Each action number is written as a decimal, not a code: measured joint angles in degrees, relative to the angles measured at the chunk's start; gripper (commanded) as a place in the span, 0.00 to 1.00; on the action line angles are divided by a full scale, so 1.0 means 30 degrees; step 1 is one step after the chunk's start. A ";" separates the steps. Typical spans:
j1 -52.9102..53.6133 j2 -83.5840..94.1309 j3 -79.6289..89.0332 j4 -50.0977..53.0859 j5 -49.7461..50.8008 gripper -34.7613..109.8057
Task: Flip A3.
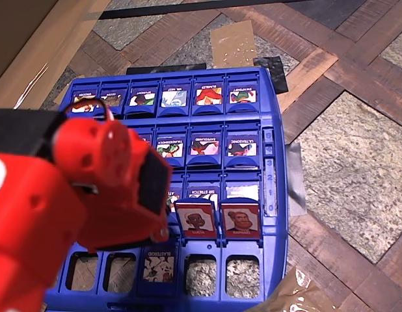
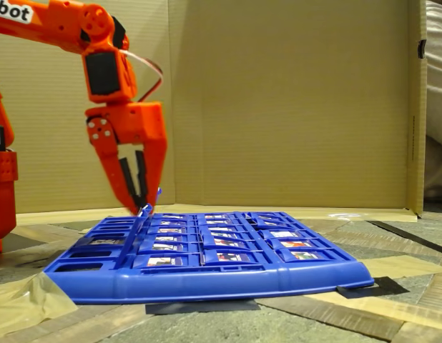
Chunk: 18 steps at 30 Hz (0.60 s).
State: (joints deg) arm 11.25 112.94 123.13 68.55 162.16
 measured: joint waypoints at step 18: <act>-0.1729 0.5420 0.1143 -0.8643 0.1318 0.24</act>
State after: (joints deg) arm 6.06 129.20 126.56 42.63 166.11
